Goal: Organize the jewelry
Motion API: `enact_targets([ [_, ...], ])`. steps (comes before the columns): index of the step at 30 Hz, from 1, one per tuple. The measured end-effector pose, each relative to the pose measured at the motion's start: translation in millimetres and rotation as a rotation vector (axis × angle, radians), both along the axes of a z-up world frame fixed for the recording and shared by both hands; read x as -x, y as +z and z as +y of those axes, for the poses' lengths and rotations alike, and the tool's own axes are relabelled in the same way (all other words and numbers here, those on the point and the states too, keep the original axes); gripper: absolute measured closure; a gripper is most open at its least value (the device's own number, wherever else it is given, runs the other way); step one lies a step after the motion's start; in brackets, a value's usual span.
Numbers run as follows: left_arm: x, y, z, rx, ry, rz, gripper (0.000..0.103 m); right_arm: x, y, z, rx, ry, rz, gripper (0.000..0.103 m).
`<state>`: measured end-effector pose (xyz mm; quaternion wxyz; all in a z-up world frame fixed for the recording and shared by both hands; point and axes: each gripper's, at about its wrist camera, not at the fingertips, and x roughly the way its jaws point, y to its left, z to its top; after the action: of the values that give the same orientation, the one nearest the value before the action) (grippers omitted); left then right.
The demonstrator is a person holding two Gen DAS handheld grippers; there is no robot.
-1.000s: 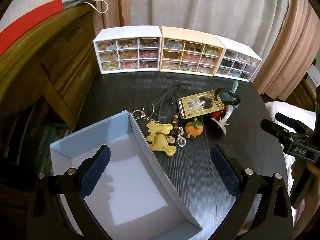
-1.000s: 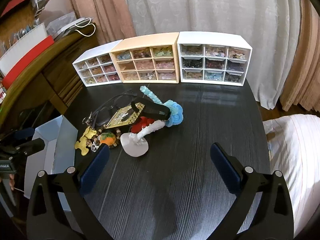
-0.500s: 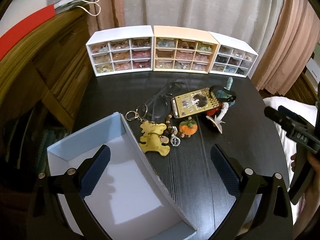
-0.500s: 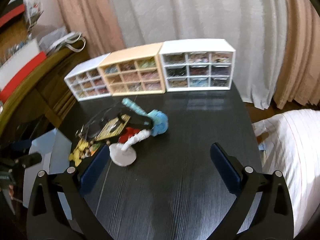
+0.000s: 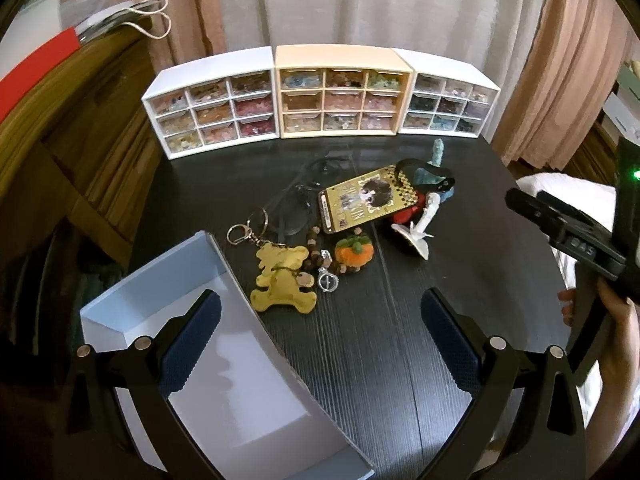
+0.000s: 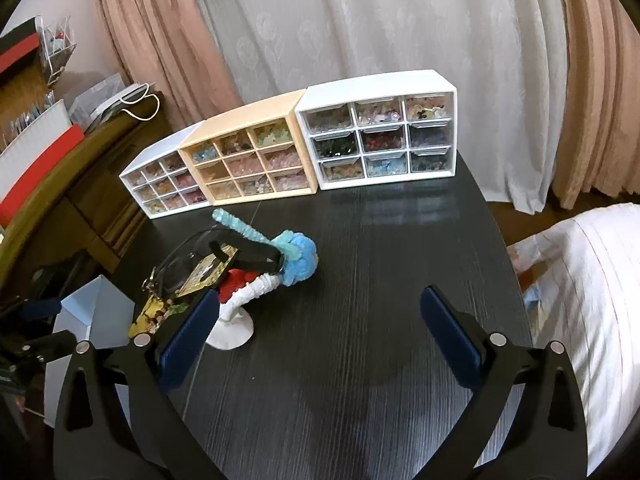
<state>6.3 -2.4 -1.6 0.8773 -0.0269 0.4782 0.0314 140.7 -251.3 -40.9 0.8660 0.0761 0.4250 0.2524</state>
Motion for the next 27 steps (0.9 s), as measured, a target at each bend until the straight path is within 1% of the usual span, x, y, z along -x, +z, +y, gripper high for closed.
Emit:
enact_targets([
  [5,-1.9,4.8,-1.5,-0.021,0.002,-0.013,0.004,-2.6,1.3,5.0,0.027,0.021,-0.053,0.007],
  [7,-2.9,3.7,-0.9,-0.014,-0.004,-0.008,0.004,-3.7,1.9,4.0,0.017,0.015,-0.075,0.007],
  [9,-3.4,3.3,-0.7,-0.011,-0.011,-0.007,0.004,-5.5,3.0,-0.4,-0.029,-0.011,-0.094,0.007],
  [12,-5.6,5.5,-0.4,0.0,-0.016,-0.013,0.004,-9.6,2.9,-6.9,-0.132,-0.02,-0.09,0.007],
  [14,-6.0,6.0,0.2,0.007,-0.021,-0.018,0.004,-10.3,4.8,-8.4,-0.171,-0.01,-0.106,0.007],
  [15,-6.5,5.7,0.4,0.012,-0.026,-0.016,0.004,-10.3,6.6,-7.4,-0.171,0.002,-0.119,0.007],
  [19,-9.9,3.0,1.5,0.03,-0.032,-0.011,0.004,-4.9,13.4,4.7,-0.103,0.057,-0.175,0.007],
  [21,-12.2,1.1,-0.1,0.023,-0.028,-0.005,0.004,1.5,16.8,10.3,-0.05,0.047,-0.225,0.007],
  [22,-13.3,0.4,-0.2,0.02,-0.026,-0.001,0.004,2.4,16.4,12.7,-0.028,0.039,-0.23,0.007],
  [24,-14.5,-0.8,-0.6,0.02,-0.025,0.003,0.004,-2.3,9.7,17.1,0.014,0.006,-0.186,0.007],
  [27,-15.4,-1.5,-1.6,0.018,-0.025,0.006,0.004,-6.6,1.6,17.0,0.019,-0.005,-0.156,0.007],
])
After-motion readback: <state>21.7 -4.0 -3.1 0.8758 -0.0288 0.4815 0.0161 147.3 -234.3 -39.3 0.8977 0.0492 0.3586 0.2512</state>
